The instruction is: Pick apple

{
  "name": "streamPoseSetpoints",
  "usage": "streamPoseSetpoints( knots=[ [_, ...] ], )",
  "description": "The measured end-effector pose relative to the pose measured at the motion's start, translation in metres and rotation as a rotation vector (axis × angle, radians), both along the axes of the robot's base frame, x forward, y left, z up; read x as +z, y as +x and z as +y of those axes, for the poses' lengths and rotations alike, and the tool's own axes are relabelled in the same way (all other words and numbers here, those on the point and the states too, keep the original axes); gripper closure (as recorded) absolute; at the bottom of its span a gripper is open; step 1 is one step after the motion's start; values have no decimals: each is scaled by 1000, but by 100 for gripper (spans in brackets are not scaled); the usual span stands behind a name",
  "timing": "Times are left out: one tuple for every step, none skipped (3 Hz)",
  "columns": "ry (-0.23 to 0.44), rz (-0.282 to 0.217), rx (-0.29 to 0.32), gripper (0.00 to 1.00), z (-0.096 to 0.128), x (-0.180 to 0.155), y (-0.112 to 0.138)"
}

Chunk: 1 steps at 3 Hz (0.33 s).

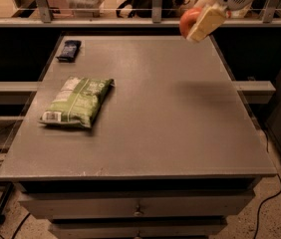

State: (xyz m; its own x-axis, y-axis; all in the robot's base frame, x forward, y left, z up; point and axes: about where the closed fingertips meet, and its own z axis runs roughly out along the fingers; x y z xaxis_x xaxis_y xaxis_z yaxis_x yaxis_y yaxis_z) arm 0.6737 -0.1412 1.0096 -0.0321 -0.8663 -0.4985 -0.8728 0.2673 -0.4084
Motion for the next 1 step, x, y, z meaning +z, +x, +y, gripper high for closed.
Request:
streamPoseSetpoints(
  knots=[
    [11, -46, -2, 100, -3, 23, 3]
  ],
)
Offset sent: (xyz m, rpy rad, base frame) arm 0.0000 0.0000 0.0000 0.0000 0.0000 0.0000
